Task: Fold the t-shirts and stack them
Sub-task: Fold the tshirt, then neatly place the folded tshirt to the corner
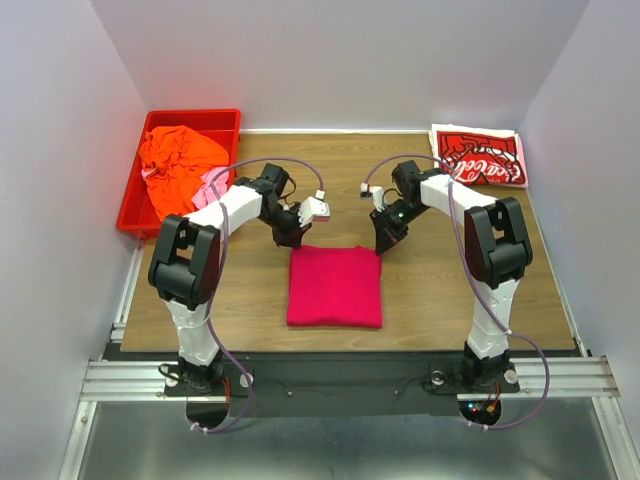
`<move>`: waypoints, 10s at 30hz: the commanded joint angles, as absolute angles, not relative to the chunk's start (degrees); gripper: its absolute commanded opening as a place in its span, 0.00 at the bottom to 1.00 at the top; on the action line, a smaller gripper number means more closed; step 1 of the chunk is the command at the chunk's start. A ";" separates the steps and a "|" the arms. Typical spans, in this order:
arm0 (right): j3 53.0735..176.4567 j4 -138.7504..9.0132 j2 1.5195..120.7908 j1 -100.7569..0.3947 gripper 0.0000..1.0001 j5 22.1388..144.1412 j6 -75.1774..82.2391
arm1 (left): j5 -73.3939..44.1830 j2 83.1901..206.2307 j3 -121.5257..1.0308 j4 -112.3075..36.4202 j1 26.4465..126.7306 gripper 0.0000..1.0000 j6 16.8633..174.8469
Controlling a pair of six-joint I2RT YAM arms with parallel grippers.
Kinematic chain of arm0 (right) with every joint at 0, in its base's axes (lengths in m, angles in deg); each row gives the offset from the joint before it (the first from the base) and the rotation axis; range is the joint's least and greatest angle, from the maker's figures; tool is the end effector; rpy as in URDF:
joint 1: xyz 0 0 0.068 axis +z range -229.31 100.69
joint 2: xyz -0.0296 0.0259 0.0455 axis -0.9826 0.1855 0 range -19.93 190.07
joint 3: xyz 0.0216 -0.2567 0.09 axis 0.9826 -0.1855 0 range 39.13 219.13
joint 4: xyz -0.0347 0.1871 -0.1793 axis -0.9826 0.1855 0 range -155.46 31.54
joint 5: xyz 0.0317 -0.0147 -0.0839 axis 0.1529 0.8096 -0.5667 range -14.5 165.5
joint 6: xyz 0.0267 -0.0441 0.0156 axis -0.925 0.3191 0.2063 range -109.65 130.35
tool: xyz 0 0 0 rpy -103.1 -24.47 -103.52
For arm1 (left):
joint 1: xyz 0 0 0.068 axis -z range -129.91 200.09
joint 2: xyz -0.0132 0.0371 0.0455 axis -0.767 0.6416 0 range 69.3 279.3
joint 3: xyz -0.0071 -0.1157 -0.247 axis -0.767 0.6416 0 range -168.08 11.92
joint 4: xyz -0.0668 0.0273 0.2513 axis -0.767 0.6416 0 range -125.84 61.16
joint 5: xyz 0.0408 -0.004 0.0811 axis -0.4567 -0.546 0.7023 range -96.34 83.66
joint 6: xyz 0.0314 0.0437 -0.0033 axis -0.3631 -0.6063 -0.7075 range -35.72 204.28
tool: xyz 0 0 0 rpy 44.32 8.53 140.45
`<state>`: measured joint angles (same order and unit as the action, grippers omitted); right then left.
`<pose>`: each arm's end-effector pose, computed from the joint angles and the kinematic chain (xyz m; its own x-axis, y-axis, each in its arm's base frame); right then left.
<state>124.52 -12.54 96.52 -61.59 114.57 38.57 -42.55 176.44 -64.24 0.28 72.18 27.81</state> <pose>0.3638 0.1397 0.1739 -0.6932 -0.6068 -0.3889 -0.7116 0.4908 0.5027 0.3430 -0.1618 0.1966 -0.0410 0.7426 -0.6685 0.9968 0.0765 0.0239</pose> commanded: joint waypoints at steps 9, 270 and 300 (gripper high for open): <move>129.65 -21.33 100.03 -61.20 0.00 103.63 33.81 | -38.95 179.16 -64.72 -7.53 69.87 0.00 29.78; 170.17 -48.06 107.25 -83.70 0.01 81.39 30.56 | -38.07 150.34 -47.23 -26.70 80.24 0.99 60.02; 178.09 -57.72 126.06 -95.57 0.01 73.92 33.64 | -36.58 153.86 -49.87 -21.78 79.97 0.99 58.17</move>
<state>176.78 -49.34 125.74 -93.92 77.98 33.09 -36.54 154.03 -47.69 -22.39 80.33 58.84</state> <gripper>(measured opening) 0.100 0.986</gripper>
